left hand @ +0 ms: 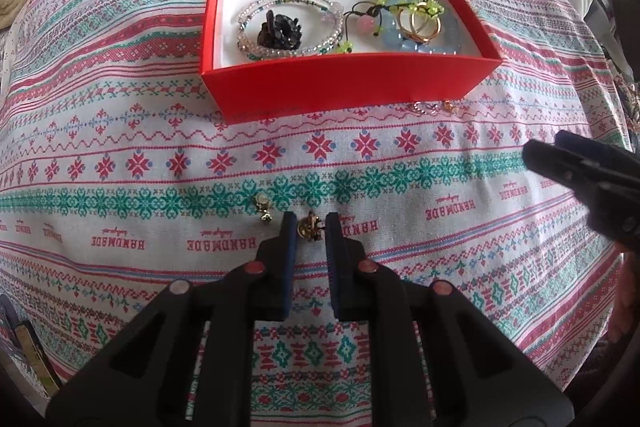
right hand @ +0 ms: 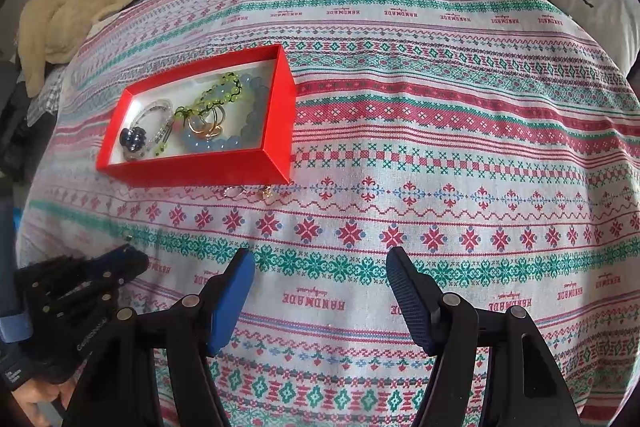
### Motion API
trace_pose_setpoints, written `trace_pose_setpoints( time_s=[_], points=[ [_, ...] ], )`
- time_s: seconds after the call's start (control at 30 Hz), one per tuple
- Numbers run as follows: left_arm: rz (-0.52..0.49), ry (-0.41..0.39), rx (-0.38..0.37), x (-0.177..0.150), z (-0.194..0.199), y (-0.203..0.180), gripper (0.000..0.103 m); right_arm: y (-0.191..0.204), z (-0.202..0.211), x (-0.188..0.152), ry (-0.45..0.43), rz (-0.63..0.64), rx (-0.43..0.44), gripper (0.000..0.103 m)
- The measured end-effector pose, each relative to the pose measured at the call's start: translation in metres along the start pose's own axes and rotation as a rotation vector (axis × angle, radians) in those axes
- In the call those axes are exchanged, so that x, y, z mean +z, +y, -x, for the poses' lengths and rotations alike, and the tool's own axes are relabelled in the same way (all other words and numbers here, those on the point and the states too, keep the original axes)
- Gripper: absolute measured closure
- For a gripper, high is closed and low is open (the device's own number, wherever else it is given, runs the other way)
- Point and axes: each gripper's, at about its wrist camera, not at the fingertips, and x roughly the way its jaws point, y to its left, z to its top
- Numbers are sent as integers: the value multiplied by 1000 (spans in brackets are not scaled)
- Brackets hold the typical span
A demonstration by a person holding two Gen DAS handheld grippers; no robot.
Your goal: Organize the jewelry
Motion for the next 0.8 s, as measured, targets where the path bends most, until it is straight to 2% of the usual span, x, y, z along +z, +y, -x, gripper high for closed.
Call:
trace_pose_setpoints(
  time_s=[0.3,0.57,0.73,0.8],
  points=[
    [6,-39,-37,-3,27,13,87,20,-21,-12,-79,144,-3,34],
    [30,-44,-69,-2,29,31,87,33,-42,-4,-133,193,-16,35],
    [31,-31,-87,-4,30,36,87,39,-51,1,-165,241,-8,51],
    [29,-24,-95,-5,29,36,87,40,-51,3,-170,251,7,62]
  ],
)
